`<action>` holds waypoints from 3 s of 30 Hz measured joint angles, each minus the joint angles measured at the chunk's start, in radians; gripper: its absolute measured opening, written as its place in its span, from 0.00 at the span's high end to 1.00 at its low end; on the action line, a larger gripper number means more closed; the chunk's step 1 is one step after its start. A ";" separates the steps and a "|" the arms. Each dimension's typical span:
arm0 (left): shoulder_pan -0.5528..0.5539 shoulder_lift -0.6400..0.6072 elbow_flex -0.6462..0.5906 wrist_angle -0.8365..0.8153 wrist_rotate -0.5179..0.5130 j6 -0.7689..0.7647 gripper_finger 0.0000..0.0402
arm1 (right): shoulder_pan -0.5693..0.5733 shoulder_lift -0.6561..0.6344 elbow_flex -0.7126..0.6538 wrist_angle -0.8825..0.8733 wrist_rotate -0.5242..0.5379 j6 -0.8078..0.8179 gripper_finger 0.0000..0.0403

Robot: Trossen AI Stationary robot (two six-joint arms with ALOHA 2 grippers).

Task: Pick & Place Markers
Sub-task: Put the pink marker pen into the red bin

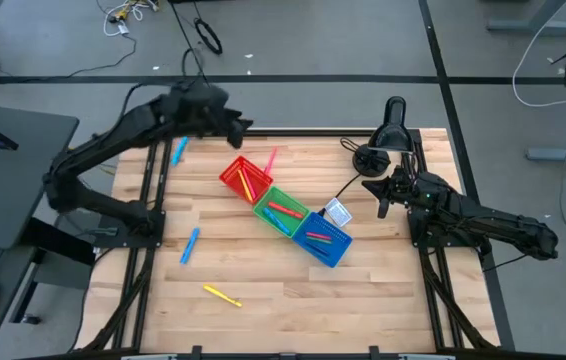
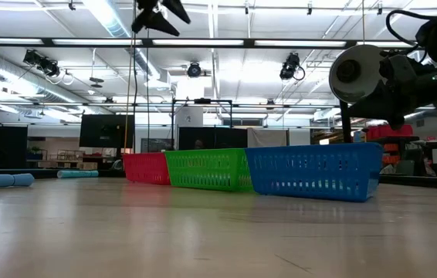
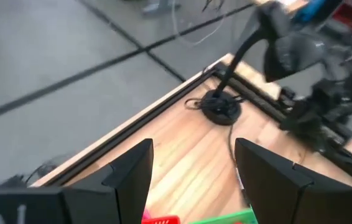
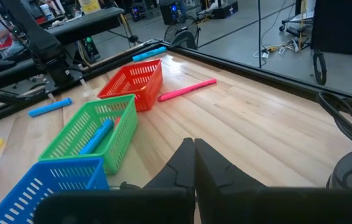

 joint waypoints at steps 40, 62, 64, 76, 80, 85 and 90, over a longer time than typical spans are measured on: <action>0.171 0.776 0.839 -0.700 0.053 -0.234 0.42 | 0.000 0.000 0.000 0.000 0.000 0.000 1.00; 0.111 1.065 0.838 -0.710 0.052 -0.310 0.42 | 0.000 0.000 0.000 0.000 -0.001 0.000 1.00; 0.111 1.081 0.838 -0.710 0.078 -0.309 0.42 | 0.000 0.000 0.000 0.000 -0.001 0.000 1.00; 0.135 1.155 0.837 -0.751 0.184 -0.277 0.42 | 0.000 0.000 0.000 0.004 -0.001 0.000 1.00; 0.150 1.159 0.837 -0.764 0.185 -0.217 0.42 | 0.000 0.000 0.000 0.004 0.000 0.000 1.00; 0.172 1.165 0.839 -0.763 0.182 -0.208 0.42 | 0.000 0.000 0.000 0.005 -0.001 0.000 1.00; 0.161 1.191 0.837 -0.758 0.193 -0.259 0.42 | 0.000 0.000 0.000 0.007 -0.001 0.000 1.00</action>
